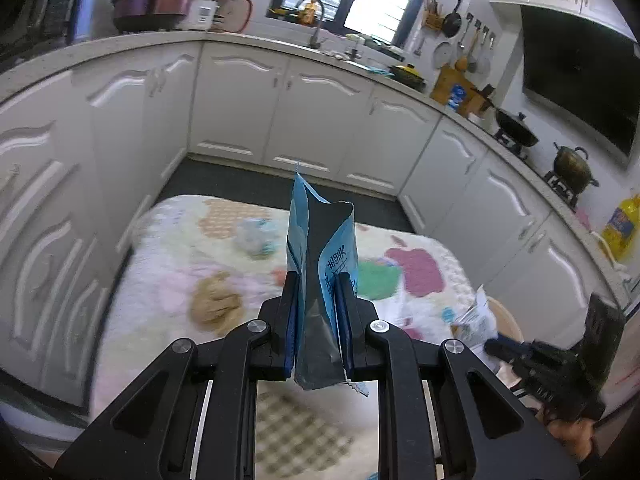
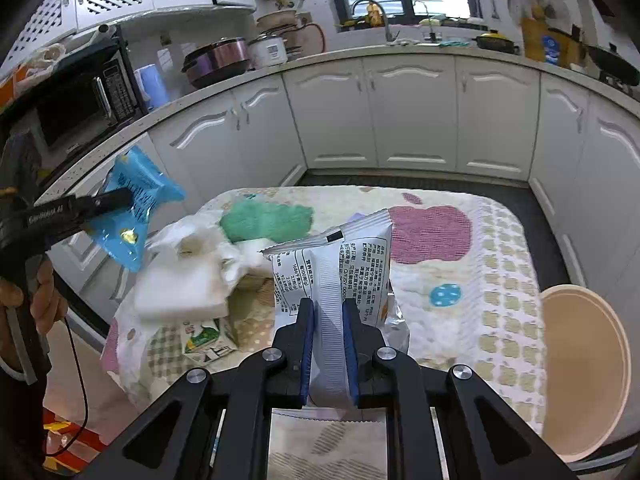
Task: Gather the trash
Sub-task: 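Carry the blue wrapper and white packet over the beige bin with both grippers, then open both grippers to drop the wrapper and packet into the bin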
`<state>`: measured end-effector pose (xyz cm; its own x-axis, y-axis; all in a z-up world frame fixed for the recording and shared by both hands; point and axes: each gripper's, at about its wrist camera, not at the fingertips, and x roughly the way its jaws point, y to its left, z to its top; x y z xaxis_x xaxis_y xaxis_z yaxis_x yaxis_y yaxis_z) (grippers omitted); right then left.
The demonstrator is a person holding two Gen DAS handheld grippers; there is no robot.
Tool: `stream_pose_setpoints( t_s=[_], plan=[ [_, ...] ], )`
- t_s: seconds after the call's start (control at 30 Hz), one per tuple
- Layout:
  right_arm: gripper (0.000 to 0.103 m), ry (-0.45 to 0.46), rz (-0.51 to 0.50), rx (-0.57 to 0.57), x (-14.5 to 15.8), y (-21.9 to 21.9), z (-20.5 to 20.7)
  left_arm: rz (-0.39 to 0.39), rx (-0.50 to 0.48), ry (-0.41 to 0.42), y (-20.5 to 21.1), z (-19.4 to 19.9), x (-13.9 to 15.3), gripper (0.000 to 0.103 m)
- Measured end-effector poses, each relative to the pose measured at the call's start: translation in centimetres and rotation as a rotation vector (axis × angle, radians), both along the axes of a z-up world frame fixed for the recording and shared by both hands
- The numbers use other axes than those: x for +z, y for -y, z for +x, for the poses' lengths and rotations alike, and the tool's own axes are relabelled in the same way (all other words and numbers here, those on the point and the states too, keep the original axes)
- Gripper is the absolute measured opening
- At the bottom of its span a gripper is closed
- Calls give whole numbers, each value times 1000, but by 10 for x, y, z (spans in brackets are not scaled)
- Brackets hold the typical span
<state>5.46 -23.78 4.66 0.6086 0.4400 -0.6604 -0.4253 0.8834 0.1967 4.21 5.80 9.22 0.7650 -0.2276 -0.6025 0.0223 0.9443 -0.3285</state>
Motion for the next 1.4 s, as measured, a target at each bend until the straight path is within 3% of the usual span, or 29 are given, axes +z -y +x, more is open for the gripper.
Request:
stream_pose_setpoints(
  t_s=[0.5, 0.83, 1.17, 1.4],
  plan=[
    [13, -5, 17, -129, -3, 64, 7, 38, -169, 6, 104, 31, 5, 15],
    [13, -6, -47, -336, -5, 145, 20, 17, -330, -40, 190, 48, -19, 15],
    [13, -114, -94, -537, -44, 232, 35, 53, -536, -81, 311, 65, -41, 15],
    [13, -195, -85, -603, -80, 261, 49, 68, -591, -146, 376, 82, -75, 15]
  ],
)
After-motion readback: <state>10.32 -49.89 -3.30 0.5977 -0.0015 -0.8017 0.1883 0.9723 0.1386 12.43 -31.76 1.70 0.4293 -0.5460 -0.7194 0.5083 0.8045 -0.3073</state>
